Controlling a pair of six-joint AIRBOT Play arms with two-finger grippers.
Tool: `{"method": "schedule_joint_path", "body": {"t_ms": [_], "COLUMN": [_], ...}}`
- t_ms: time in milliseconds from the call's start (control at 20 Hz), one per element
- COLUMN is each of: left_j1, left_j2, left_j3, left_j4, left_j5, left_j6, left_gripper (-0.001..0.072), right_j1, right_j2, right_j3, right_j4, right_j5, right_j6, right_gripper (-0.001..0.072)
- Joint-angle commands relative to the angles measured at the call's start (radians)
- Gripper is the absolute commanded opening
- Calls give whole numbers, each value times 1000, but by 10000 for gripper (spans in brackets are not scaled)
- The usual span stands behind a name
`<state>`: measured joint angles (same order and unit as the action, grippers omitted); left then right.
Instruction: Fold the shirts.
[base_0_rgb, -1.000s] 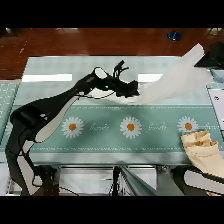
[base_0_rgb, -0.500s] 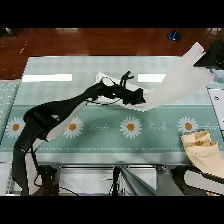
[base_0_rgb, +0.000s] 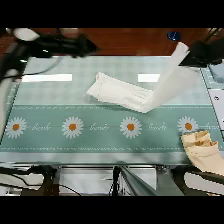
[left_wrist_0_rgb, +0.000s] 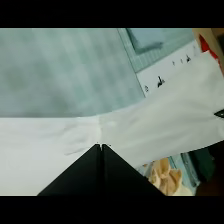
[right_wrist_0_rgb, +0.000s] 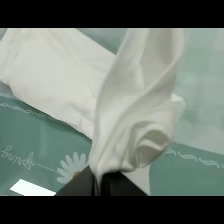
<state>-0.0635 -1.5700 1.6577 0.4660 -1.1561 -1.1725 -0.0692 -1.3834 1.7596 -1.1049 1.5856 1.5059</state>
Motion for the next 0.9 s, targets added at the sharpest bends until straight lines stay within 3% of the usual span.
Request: {"method": "schedule_joint_path", "body": {"t_ms": [0,200,350,550,850], "left_j1": [229,409,450,412,252], "left_j2": [210,332,399,460,477], "left_j3": [1,1,1,0,0], "left_j4": [143,167,167,168,167], "left_j5": [-116,-306,-350,-390,-418], "left_j6": [13,13,13,29,28], "left_gripper": [26,26,26,26,26], "right_j1": [116,247,331,414,500], "right_j2": [-36,-115,-204,-342,-459], "right_j3": [0,0,0,0,0], "right_j4": [-3,-5,-4,19,182], "right_j5": [-133,-211,-330,-547,-800], "right_j6": [56,96,112,171,190], "right_gripper": [27,27,27,27,28]}}
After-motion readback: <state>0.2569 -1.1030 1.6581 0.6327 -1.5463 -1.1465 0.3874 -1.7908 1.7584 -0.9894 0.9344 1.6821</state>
